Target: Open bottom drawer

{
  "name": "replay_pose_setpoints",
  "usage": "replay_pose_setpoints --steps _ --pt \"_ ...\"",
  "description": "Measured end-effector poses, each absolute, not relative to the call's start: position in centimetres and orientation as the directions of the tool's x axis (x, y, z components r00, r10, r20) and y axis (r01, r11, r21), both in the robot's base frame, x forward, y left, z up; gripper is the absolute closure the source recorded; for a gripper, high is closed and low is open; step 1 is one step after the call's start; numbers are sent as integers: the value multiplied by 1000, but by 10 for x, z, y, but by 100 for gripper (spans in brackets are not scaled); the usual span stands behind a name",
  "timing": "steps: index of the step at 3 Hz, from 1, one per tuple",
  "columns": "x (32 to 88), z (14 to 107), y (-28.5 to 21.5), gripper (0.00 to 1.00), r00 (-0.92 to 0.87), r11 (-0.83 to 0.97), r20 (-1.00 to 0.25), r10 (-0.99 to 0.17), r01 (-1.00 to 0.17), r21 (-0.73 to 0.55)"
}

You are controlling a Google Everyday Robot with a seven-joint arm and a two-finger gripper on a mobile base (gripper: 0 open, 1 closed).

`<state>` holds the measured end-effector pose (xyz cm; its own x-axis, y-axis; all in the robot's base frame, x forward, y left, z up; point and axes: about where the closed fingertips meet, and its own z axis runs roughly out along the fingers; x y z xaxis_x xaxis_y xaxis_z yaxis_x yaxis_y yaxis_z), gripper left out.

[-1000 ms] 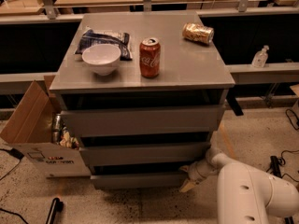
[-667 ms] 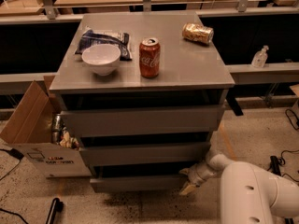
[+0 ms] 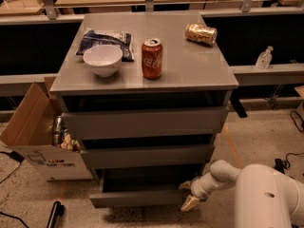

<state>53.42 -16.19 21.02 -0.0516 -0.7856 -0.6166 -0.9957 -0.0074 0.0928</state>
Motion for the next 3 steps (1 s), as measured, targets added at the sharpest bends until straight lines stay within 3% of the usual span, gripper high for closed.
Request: replay_pose_setpoints --steps 2,3 --pt "459 228 -143 46 -69 -61 -646 -760 -982 177" --pt "453 251 -148 36 -60 -47 -647 -760 -988 147"
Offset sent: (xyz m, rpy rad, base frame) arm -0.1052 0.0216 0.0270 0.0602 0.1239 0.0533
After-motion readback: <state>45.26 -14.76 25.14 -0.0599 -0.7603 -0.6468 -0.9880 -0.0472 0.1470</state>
